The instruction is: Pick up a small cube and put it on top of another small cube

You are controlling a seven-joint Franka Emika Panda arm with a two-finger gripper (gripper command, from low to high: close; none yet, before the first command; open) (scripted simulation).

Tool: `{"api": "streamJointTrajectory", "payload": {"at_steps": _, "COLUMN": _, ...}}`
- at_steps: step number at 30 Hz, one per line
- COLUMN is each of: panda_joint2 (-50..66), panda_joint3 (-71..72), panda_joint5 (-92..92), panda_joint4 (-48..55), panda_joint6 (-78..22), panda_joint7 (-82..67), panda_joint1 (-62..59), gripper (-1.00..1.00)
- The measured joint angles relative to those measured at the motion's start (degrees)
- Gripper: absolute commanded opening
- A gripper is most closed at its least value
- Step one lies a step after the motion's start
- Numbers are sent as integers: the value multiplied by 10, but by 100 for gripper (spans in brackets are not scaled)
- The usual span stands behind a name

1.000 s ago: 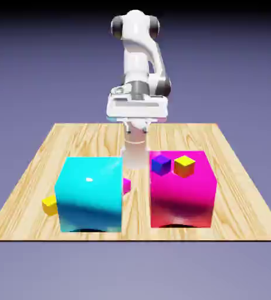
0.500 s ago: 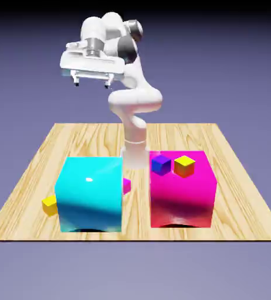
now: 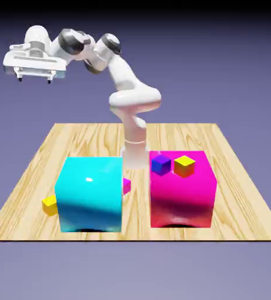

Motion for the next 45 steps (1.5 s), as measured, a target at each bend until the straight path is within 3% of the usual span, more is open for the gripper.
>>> {"api": "streamJointTrajectory", "payload": {"at_steps": 24, "panda_joint2": -269, "panda_joint3": -494, "panda_joint5": -78, "panda_joint4": 193, "panda_joint6": -220, "panda_joint7": -444, "panda_joint1": 188, "gripper": 0}}
{"api": "streamJointTrajectory", "payload": {"at_steps": 27, "panda_joint2": -293, "panda_joint3": -517, "panda_joint5": -93, "panda_joint4": 188, "panda_joint6": -170, "panda_joint7": -449, "panda_joint1": 221, "gripper": 0}}
{"api": "streamJointTrajectory", "payload": {"at_steps": 28, "panda_joint2": -299, "panda_joint3": -522, "panda_joint5": -97, "panda_joint4": 186, "panda_joint6": -157, "panda_joint7": -450, "panda_joint1": 230, "gripper": -100}}
{"api": "streamJointTrajectory", "payload": {"at_steps": 33, "panda_joint2": -266, "panda_joint3": -496, "panda_joint5": -87, "panda_joint4": 189, "panda_joint6": -225, "panda_joint7": -431, "panda_joint1": 193, "gripper": -100}}
{"api": "streamJointTrajectory", "payload": {"at_steps": 45, "panda_joint2": -111, "panda_joint3": -506, "panda_joint5": -157, "panda_joint4": -57, "panda_joint6": -188, "panda_joint7": -412, "panda_joint1": 3, "gripper": -100}}
